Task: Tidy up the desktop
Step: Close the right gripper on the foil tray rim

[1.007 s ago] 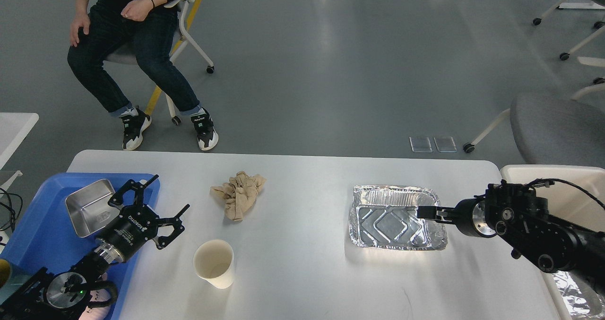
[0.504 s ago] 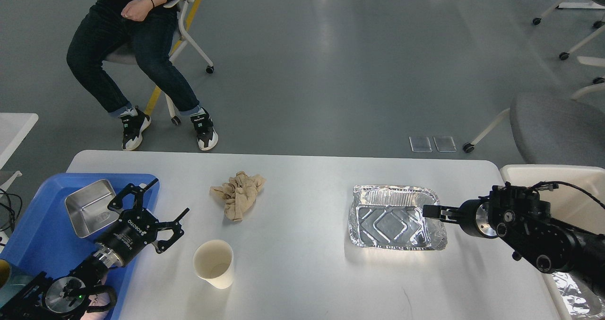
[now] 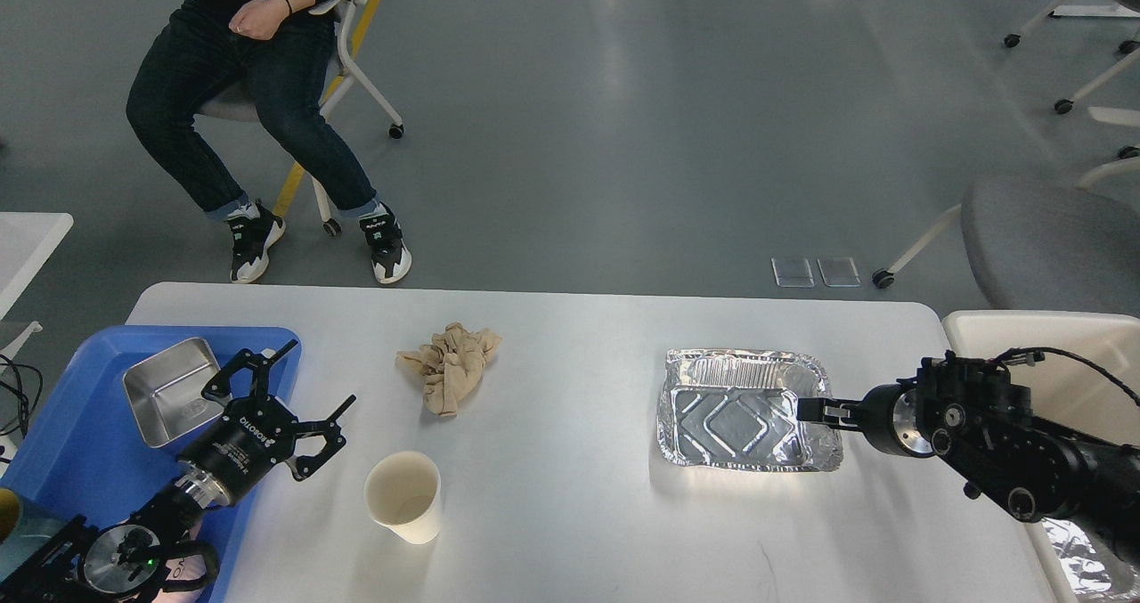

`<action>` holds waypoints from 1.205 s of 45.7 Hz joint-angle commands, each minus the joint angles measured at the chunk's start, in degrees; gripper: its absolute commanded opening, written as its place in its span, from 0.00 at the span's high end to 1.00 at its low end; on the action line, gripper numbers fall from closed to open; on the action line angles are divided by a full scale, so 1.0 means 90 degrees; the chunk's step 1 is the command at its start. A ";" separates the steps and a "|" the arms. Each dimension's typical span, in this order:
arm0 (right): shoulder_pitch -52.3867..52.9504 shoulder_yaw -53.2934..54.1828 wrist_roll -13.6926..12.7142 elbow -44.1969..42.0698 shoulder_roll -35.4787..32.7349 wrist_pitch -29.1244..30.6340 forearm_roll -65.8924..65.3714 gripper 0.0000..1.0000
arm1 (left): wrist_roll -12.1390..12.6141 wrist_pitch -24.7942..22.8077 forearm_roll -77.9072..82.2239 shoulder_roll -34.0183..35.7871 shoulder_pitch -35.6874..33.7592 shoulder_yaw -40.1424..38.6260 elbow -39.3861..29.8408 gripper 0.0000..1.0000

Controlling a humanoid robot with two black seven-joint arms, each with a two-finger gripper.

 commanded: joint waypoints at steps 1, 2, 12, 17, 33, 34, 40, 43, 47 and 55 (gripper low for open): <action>0.0001 -0.0008 0.0001 0.0001 0.0049 0.0010 0.0011 0.46 | 0.0000 0.0000 0.0000 0.0027 0.0000 0.0000 0.0001 0.03; 0.0001 -0.0008 0.0001 0.0001 0.0049 0.0030 0.0020 0.51 | 0.0000 0.0000 0.0000 0.0037 0.0010 0.0000 0.0001 0.03; 0.0010 0.0012 -0.0068 0.0001 0.0059 0.0254 0.0225 0.86 | 0.0000 0.0000 0.0000 0.0037 0.0010 0.0000 0.0001 0.03; 0.0049 0.0012 -0.0058 0.0040 0.0068 0.0362 0.0459 0.92 | 0.0000 0.0000 0.0000 0.0037 0.0019 0.0000 0.0001 0.03; 0.0098 0.0070 -0.0068 0.0147 -0.0068 0.0381 0.0909 1.00 | 0.0010 0.0000 0.0000 0.0027 0.0019 0.0000 0.0001 0.03; 0.0088 0.0070 -0.0058 0.0167 -0.0097 0.0401 0.0919 1.00 | 0.0010 0.0000 0.0000 0.0037 0.0019 0.0000 0.0001 0.03; 0.0088 0.0070 -0.0068 0.0391 -0.0302 0.0489 0.0929 1.00 | 0.0010 0.0000 0.0000 0.0037 0.0019 0.0000 0.0001 0.03; 0.0088 0.0080 -0.0068 0.0489 -0.0400 0.0499 0.0938 1.00 | 0.0010 0.0000 0.0000 0.0037 0.0019 0.0009 0.0001 0.03; 0.0088 0.0100 -0.0068 0.0596 -0.0566 0.0499 0.1084 1.00 | 0.0010 0.0010 0.0000 0.0018 0.0019 0.0039 0.0001 0.03; 0.0079 0.0109 -0.0068 0.0938 -0.0947 0.0508 0.1592 1.00 | 0.0020 0.0039 0.0000 -0.0002 0.0000 0.0068 0.0001 0.03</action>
